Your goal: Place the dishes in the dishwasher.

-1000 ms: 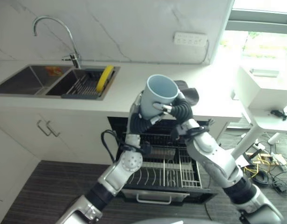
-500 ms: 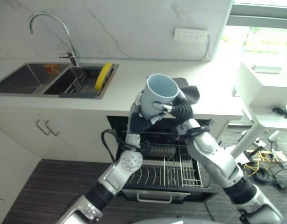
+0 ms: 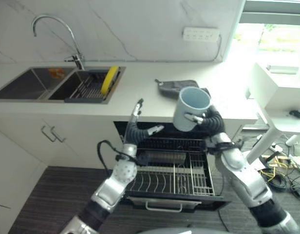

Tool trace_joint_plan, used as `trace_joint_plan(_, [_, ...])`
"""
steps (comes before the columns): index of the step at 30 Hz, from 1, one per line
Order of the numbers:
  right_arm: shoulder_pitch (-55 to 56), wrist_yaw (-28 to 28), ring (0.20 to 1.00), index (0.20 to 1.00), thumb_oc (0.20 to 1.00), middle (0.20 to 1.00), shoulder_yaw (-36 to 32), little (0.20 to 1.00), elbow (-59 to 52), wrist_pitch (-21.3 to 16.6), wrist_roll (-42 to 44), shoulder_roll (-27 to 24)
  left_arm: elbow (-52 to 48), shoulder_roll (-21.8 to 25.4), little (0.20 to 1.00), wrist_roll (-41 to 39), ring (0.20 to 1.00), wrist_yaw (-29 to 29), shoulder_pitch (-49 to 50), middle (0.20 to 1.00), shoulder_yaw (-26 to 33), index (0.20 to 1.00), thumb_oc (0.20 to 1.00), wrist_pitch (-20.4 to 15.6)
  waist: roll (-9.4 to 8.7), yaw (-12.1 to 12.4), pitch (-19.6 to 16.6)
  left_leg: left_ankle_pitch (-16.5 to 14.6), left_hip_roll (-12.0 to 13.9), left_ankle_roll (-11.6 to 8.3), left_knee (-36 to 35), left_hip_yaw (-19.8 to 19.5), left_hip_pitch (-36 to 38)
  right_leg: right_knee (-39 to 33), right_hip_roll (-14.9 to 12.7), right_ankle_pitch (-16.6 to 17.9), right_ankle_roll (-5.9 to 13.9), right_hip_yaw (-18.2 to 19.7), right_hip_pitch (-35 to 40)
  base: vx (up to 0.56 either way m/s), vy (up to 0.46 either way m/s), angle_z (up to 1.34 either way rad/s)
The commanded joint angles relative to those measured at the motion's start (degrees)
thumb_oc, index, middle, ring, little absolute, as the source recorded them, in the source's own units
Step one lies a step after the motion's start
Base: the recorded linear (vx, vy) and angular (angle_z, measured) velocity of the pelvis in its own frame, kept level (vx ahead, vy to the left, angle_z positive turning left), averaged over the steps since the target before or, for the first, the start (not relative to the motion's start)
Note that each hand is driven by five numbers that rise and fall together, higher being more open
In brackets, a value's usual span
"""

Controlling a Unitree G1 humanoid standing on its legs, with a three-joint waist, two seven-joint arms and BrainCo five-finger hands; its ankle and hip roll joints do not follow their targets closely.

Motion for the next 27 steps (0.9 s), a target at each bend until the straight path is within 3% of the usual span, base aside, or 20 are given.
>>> trace_joint_plan(1, [-4.5, 0.1, 0.200, 0.200, 0.200, 0.200, -2.6, 0.200, -1.9, -6.9, -1.7, 1.8, -1.9, 3.2, 1.000, -3.3, 1.000, -1.9, -2.6, 1.000, 1.2, 1.000, 1.000, -3.5, -2.27, 0.4, 0.0, -5.2, -1.0, 1.90, 0.6, 0.5, 1.8, 0.4, -1.6, -3.4, 2.34, -0.3, 3.0, 0.00, 0.000, 0.00])
trace_joint_plan(6, [-0.3, 0.9, 0.200, 0.200, 0.200, 0.200, -7.6, 0.200, -0.8, -7.1, -2.7, 1.8, -2.0, 4.5, 1.000, -7.3, 1.000, -5.3, 2.6, 1.000, 8.7, 1.000, 1.000, -2.7, -1.57, 0.2, 0.5, -4.8, -1.0, 1.69, 0.6, 0.5, 1.8, 0.4, -1.5, -3.4, 2.05, -0.6, 3.0, 0.06, 0.013, 0.02])
trace_joint_plan(8, [2.4, 3.1, 0.200, 0.200, 0.200, 0.200, -9.8, 0.200, -1.0, -5.5, -4.0, 1.2, -3.3, 4.8, 1.000, -10.4, 1.000, -8.9, 5.5, 1.000, 12.7, 1.000, 1.000, -1.7, -1.59, 0.1, 0.8, -4.7, -1.3, 1.79, 0.6, -0.3, 1.8, 0.4, -0.9, -3.7, 1.73, 0.2, 3.3, 0.15, 0.004, 0.01])
trace_joint_plan(10, [3.3, 3.8, 0.200, 0.200, 0.200, 0.200, -10.5, 0.200, -1.1, -5.4, -3.9, 0.9, -3.8, 4.8, 1.000, -10.6, 1.000, -10.0, 6.3, 1.000, 13.6, 1.000, 1.000, -1.4, -1.66, 0.0, 0.9, -4.8, -1.4, 1.84, 0.6, -0.4, 1.9, 0.4, -0.7, -3.8, 1.62, 0.5, 3.5, 0.13, 0.007, -0.01])
trace_joint_plan(12, [5.3, 5.0, 0.200, 0.200, 0.200, 0.200, -12.6, 0.200, -1.0, -5.1, -2.7, -0.5, -4.6, 5.7, 1.000, -12.4, 1.000, -16.0, 7.9, 1.000, 15.1, 1.000, 1.000, 1.5, -1.68, -0.2, 1.9, -3.6, -1.6, 1.71, 0.6, -0.6, 2.4, 1.4, 0.1, -4.1, 0.87, 1.5, 3.9, 0.13, 0.024, -0.01])
trace_joint_plan(13, [5.3, 5.4, 0.200, 0.200, 0.200, 0.200, -13.1, 0.200, -0.8, -5.5, -2.1, -1.2, -4.5, 6.1, 1.000, -13.7, 1.000, -16.6, 7.9, 1.000, 15.0, 1.000, 1.000, 1.5, -1.77, -0.3, 3.1, -3.6, -1.5, 1.61, 3.6, -0.5, 1.3, 4.5, 0.1, -5.1, 0.51, 1.7, 2.8, -0.07, 0.029, -0.02])
trace_joint_plan(15, [3.2, 6.2, 0.200, 0.200, 0.200, 0.200, -14.2, 0.200, 0.3, -7.9, -2.0, -3.5, -4.6, 6.5, 1.000, -18.4, 1.000, -19.7, 5.5, 1.000, 14.8, 1.000, 1.000, -0.4, -1.96, -0.9, 8.3, -7.7, -0.1, 1.49, 18.1, -1.1, -8.0, 16.3, -0.2, -9.4, -0.92, 2.9, -4.6, -0.25, 0.040, -0.06])
trace_joint_plan(19, [-1.3, 6.9, 0.200, 0.200, 0.200, 0.200, -14.1, 0.200, 0.9, -8.8, -1.6, -5.8, -4.2, 8.5, 1.000, -17.0, 1.000, -22.1, -1.6, 1.000, 10.9, 1.000, 1.000, 2.5, -1.75, -1.7, 12.8, -11.1, 1.1, 1.51, 30.8, -2.4, -19.8, 28.9, -1.7, -13.1, -1.74, 3.0, -16.2, -0.25, 0.063, -0.01])
trace_joint_plan(22, [-2.7, 7.4, 0.200, 0.200, 0.200, 0.200, -14.3, 0.200, 1.2, -8.7, -1.7, -8.0, -5.6, 10.3, 1.000, -17.1, 1.000, -23.8, -3.6, 1.000, 10.0, 1.000, 1.000, 6.2, -1.16, -1.9, 14.9, -12.3, 1.6, 1.37, 36.2, -4.2, -25.0, 36.1, -3.3, -15.1, -2.15, 2.6, -21.8, -0.15, 0.088, -0.02])
trace_joint_plan(27, [-3.4, 7.6, 0.200, 0.200, 0.200, 0.200, -13.7, 0.200, 2.2, -8.8, -2.5, -9.4, -6.3, 11.8, 1.000, -17.6, 1.000, -26.3, -2.8, 1.000, 9.7, 1.000, 1.000, 9.3, -0.56, -1.7, 16.7, -11.9, 1.4, 1.34, 37.2, -5.4, -26.7, 37.7, -4.3, -15.0, -2.01, 2.4, -23.9, -0.03, 0.062, -0.02])
